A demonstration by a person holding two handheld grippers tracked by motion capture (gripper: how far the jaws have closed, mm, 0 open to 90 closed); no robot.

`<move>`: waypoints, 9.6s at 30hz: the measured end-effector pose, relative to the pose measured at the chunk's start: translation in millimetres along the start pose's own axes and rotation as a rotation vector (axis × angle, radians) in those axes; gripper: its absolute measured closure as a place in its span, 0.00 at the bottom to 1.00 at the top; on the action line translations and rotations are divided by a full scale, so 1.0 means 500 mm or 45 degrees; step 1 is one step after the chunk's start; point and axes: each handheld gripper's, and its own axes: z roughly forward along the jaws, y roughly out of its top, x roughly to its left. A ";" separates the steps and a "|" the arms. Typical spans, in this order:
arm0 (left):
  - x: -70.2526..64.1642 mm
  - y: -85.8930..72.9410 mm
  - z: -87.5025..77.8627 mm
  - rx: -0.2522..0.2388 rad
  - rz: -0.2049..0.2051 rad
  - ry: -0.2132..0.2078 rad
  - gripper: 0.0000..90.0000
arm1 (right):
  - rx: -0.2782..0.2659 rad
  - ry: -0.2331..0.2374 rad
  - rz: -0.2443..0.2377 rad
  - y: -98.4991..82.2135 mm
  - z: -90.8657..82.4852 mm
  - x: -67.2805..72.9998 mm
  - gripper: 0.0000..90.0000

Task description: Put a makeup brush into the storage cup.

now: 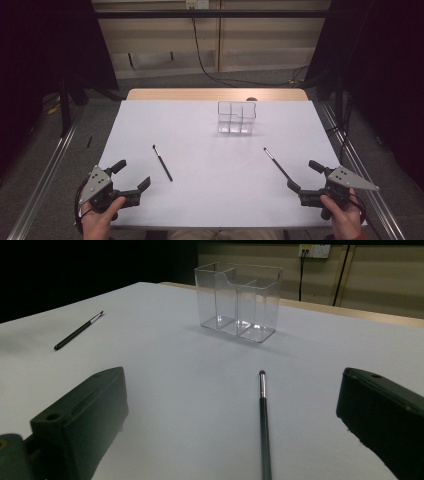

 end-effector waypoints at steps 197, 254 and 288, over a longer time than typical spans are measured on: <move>0.067 0.063 0.315 1.288 -0.314 0.070 0.94 | 0.063 0.084 -0.058 0.000 0.022 0.017 0.00; 0.065 0.087 0.181 0.320 -0.153 -0.020 0.94 | 0.061 0.099 -0.055 0.001 0.023 0.019 0.00; 0.012 0.086 0.151 0.187 -0.131 -0.163 0.94 | 0.058 0.159 -0.053 0.005 0.036 0.026 0.00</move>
